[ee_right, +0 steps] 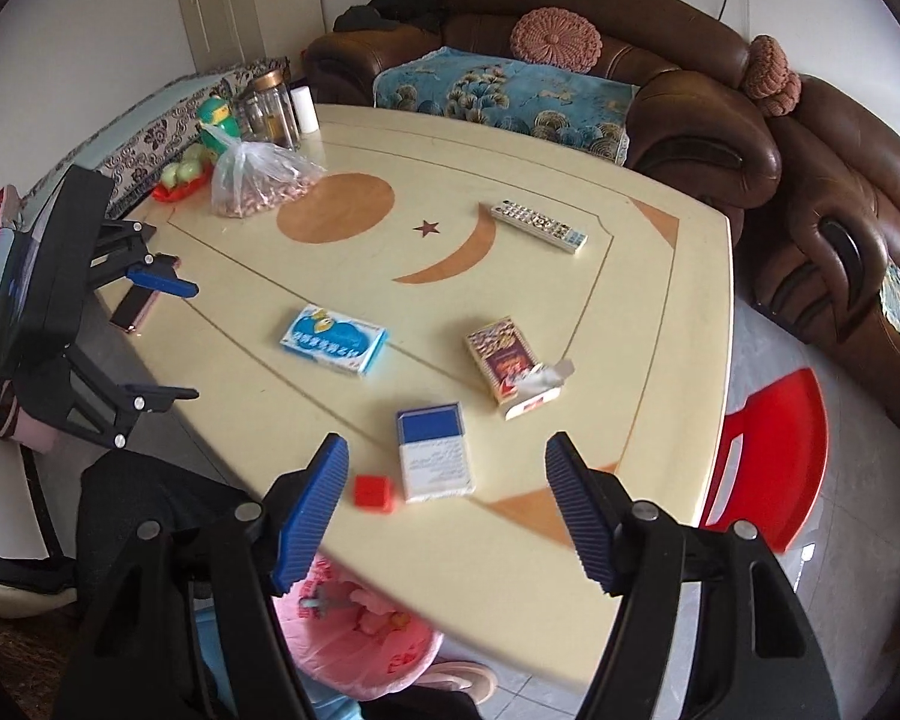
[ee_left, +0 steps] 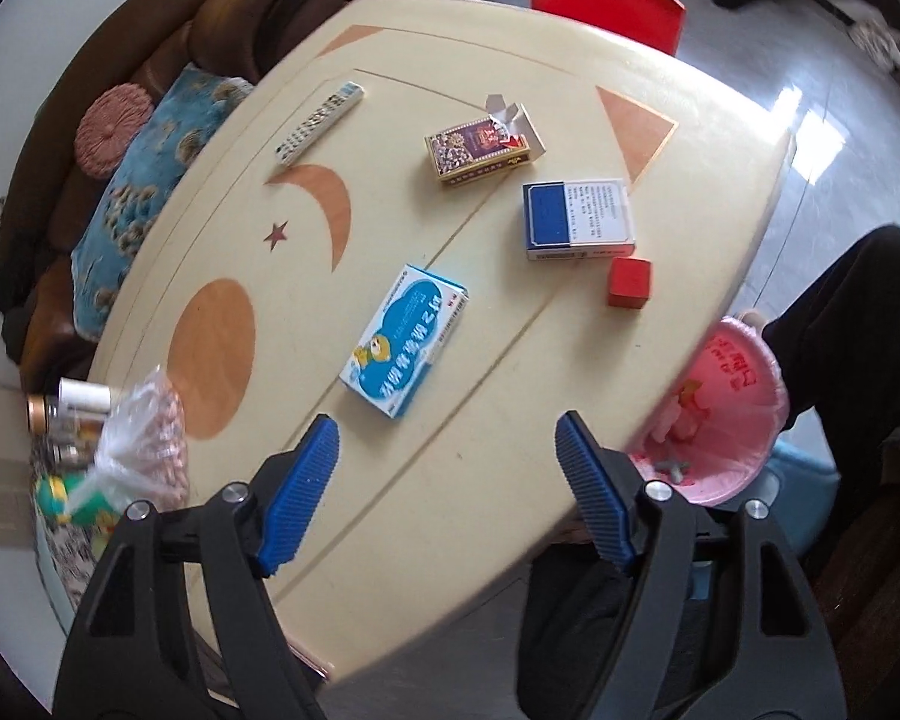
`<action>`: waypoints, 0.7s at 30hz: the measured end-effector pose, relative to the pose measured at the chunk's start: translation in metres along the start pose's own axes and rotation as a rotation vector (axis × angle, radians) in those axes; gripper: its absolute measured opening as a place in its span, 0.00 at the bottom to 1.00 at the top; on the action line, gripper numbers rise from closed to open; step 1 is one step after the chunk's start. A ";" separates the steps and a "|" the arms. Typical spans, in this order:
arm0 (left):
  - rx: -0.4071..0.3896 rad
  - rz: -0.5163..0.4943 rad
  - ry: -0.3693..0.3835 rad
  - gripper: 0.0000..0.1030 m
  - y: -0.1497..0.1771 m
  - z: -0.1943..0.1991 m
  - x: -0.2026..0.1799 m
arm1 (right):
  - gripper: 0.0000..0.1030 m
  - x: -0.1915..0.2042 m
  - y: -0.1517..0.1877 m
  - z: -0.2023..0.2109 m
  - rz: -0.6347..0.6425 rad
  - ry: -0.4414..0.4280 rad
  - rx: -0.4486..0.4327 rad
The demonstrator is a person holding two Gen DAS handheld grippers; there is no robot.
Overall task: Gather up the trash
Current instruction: 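Move both tools back up over the table toward the boxes, then lower the left tool onto the blue medicine box while the right tool approaches the purple card box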
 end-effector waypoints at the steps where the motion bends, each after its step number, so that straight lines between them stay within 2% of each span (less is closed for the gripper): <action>1: 0.003 -0.008 0.004 0.71 -0.003 -0.005 0.002 | 0.66 -0.004 -0.006 -0.007 0.006 -0.002 0.011; 7: 0.027 -0.042 0.018 0.71 -0.021 -0.042 0.016 | 0.66 -0.021 -0.028 -0.045 0.022 -0.030 0.052; 11: 0.003 -0.074 0.025 0.71 -0.030 -0.055 0.021 | 0.71 -0.033 -0.035 -0.071 0.028 -0.057 0.082; 16: -0.041 -0.144 0.081 0.73 -0.030 -0.067 0.013 | 0.71 -0.044 -0.040 -0.100 0.033 -0.098 0.123; 21: -0.041 -0.194 0.152 0.73 -0.030 -0.082 0.003 | 0.71 -0.050 -0.045 -0.127 0.049 -0.148 0.171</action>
Point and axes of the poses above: each gripper's, at about its wrist camera, not at the fingertips, and z roughly against the way its jaws point, x to its left, y to its underside, the point moved 7 cm from there along -z, roughly the way its jaws point, and after that the axes turned 9 degrees about -y, right-handed, at the moved point
